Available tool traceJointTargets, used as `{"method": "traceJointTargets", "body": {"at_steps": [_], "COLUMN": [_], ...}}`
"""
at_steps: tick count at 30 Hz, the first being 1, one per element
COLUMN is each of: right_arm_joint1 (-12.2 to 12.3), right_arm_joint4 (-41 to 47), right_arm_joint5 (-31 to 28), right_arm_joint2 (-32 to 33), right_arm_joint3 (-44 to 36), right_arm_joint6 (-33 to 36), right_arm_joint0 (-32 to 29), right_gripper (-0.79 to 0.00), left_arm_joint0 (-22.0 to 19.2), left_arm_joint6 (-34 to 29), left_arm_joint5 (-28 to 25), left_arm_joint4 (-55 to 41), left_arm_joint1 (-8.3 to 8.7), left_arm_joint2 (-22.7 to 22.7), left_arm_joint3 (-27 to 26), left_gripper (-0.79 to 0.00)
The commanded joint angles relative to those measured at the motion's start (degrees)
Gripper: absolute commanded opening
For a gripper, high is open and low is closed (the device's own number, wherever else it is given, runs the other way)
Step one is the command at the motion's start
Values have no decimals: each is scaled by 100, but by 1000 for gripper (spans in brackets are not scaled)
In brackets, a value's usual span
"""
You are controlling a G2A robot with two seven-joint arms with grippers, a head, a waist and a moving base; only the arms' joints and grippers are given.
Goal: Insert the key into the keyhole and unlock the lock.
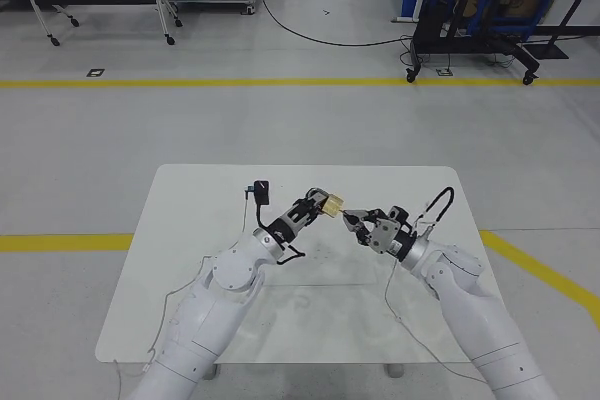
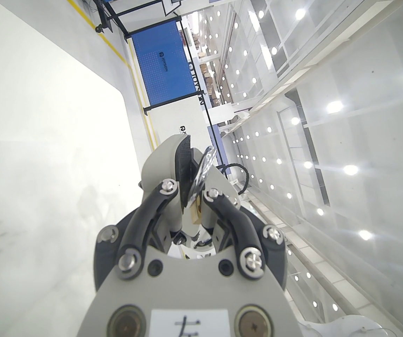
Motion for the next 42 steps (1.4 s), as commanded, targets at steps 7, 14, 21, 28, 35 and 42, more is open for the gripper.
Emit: {"method": "traceJointTargets", "body": {"at_steps": [7, 14, 21, 28, 35, 42], "right_arm_joint1": [31, 139, 142, 143, 143, 143], "right_arm_joint4": [-456, -891, -558, -563, -563, -563], "right_arm_joint5": [-299, -1063, -2195, -2239, -2239, -2239], "right_arm_joint2": [17, 589, 1076, 1091, 1091, 1091], "right_arm_joint3": [-89, -551, -1068, -1114, -1114, -1114], "right_arm_joint6": [231, 518, 736, 777, 777, 777], "right_arm_joint0": [-42, -489, -1022, -1080, -1080, -1080], "right_gripper": [0, 0, 0, 0, 0, 0], "left_arm_joint0": [-53, -273, -449, -878, -1271, -1207], "left_arm_joint6": [-372, -885, -1513, -2316, -2581, -2622], "left_arm_joint5": [38, 359, 1364, 2253, 2596, 2085], "left_arm_joint4": [-394, 86, 1095, 1448, 1534, 982], "left_arm_joint1": [-8, 69, 133, 109, -10, 36], "left_arm_joint2": [-30, -102, 164, 507, 932, 572], "left_arm_joint3": [133, 353, 313, 760, 1234, 1160], "left_gripper": [-785, -785, -631, 0, 0, 0]}}
